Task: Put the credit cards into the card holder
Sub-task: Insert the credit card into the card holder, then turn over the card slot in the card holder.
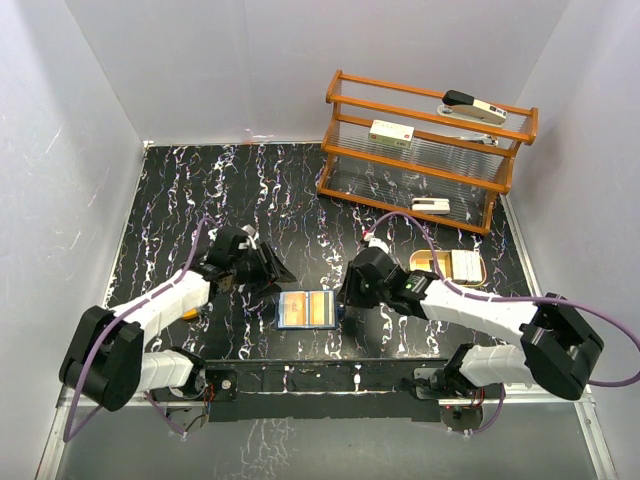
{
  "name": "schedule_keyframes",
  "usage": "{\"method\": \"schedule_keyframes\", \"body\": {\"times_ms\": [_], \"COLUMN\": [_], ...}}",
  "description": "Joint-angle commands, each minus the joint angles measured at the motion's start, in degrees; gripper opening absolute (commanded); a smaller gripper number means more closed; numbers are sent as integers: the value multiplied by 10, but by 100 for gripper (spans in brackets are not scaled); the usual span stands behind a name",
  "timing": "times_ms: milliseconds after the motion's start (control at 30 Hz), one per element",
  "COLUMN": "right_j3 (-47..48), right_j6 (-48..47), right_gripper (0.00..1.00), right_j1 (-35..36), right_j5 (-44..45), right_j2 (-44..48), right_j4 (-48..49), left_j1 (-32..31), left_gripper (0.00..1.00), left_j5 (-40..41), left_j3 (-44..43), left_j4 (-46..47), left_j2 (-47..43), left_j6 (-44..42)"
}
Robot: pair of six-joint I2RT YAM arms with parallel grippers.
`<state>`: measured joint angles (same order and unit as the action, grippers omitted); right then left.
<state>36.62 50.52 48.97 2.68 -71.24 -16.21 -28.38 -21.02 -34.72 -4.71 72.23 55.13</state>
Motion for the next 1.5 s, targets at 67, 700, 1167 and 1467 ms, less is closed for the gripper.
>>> {"method": "schedule_keyframes", "body": {"times_ms": [67,700,1167,1467], "right_j3": [60,184,176,150], "right_j6": [12,-10,-14,-13], "right_gripper": [25,19,5,0], "right_j1": [29,80,82,82], "right_j5": [-4,-7,-7,-7], "right_j2": [-30,-222,-300,-300], "right_j4": [36,43,19,36], "left_j1": [62,116,116,115], "left_gripper": [54,56,57,57], "left_j5": [-67,-147,-169,-180], "left_j3": [34,101,112,110], "left_j4": [-26,62,95,110], "left_j2": [-35,-20,16,23], "left_j6": [-25,4,-8,-15]}}
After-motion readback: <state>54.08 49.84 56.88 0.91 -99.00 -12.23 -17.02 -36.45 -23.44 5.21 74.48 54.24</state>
